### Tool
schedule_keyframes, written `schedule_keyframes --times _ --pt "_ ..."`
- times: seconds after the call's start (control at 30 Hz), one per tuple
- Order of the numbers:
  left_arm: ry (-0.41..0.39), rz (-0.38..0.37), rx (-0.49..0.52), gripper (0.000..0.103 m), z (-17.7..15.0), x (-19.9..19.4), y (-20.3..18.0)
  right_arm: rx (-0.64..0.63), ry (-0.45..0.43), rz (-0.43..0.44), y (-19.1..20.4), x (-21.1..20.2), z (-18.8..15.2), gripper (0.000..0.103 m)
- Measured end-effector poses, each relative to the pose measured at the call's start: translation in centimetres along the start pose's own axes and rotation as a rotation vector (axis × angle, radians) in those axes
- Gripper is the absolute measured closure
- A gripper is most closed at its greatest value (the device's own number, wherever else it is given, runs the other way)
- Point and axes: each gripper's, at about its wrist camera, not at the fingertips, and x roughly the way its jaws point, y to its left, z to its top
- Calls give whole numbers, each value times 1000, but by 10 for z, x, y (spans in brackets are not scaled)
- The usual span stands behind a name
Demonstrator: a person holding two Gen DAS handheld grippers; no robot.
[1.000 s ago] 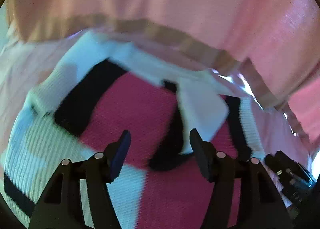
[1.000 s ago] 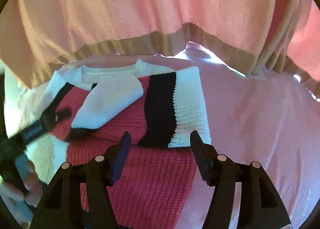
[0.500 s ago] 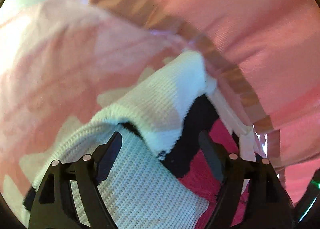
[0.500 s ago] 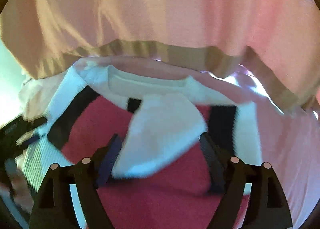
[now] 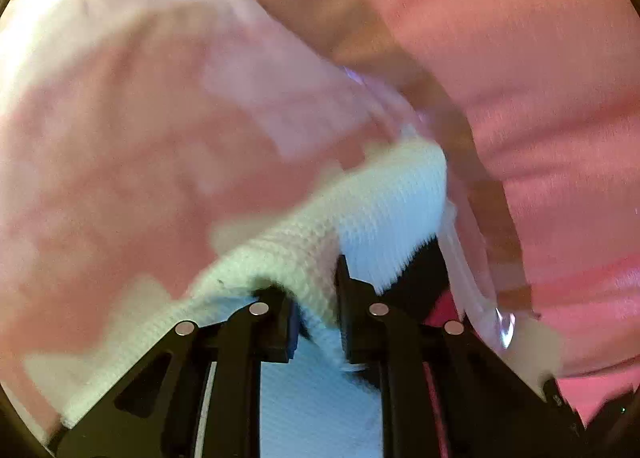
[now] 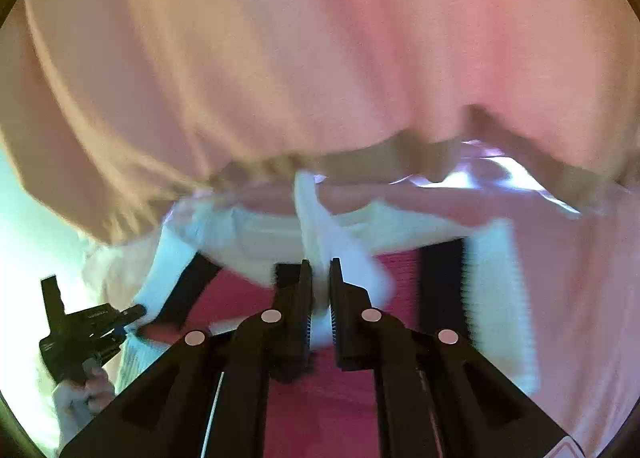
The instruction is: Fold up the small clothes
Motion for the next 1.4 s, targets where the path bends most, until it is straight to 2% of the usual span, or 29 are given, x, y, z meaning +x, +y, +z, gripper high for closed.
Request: schedule_keyframes --times 0.07,0.1,0.13,0.17,0.2,0.23,0.3,0.33,0.37,0.4,0.43,0.47,0.57,0.6,0.63,0.67,0.7,0.73,0.77,0.9,0.93,0.97,1.0,1.1,1.17,1.27,1.33,1.4 --pt "15 1 -11 88 0 2 6 13 59 -48 -30 7 -18 95" --pt "21 21 -13 88 -3 5 8 5 125 -118 -49 21 -35 94" --pt "18 36 -4 87 -6 8 8 22 175 -139 -65 31 -49 91" --pt "11 51 10 86 -9 8 5 69 219 -130 -81 40 -62 89" --pt "-6 74 40 86 -13 8 0 146 251 -85 -99 46 -74 89" --pt "-16 92 62 86 -16 7 -5 220 253 -34 -112 48 -79 91" --pt "-18 104 76 85 -19 6 -8 264 255 28 -118 46 -72 87" --pt "-19 100 72 83 -20 6 -7 265 243 58 -117 44 -67 69" --pt "-17 92 65 82 -19 7 -4 262 225 73 -116 42 -65 45" --pt "-16 81 57 79 -19 7 -3 252 194 74 -112 40 -62 37" --pt "-17 66 45 74 -18 5 -1 245 189 68 -108 42 -60 32" --pt "-16 46 29 70 -17 5 1 237 194 62 -106 46 -59 32" --pt "-23 14 -9 67 -16 5 5 219 214 46 -96 64 -59 31" --pt "-29 14 -6 67 -16 3 5 190 205 23 -87 71 -58 33" --pt "-36 17 1 69 -16 4 4 141 194 -1 -78 74 -58 50" --pt "-45 22 9 74 -16 3 5 100 200 -4 -72 76 -58 90" --pt "-55 22 16 82 -15 2 4 66 216 6 -62 81 -56 94" --pt "-70 24 23 93 -14 1 2 51 193 5 -56 76 -53 94" --pt "-93 26 25 93 -11 -4 1 33 164 11 -50 69 -49 95" --pt "-234 7 36 94 -4 -34 -6 -48 -76 110 -25 -11 -8 95" --pt "-243 17 40 94 -4 -35 -5 -66 -114 105 -27 -23 -3 95" --pt "-233 30 44 94 -4 -32 -3 -80 -114 72 -30 -23 -3 95" --pt "-207 45 51 94 -5 -25 0 -71 -41 19 -43 -1 -8 95" --pt "-126 97 42 94 -16 -2 8 76 208 -41 -95 64 -47 95" --pt "-129 111 32 94 -18 -1 5 97 209 -30 -98 65 -49 96" --pt "-134 144 65 92 -17 -1 -1 46 97 4 -83 32 -24 96" --pt "-124 148 82 91 -17 4 2 49 138 -23 -93 41 -32 95" --pt "-125 166 125 91 -17 5 -3 76 241 -47 -105 66 -53 94"
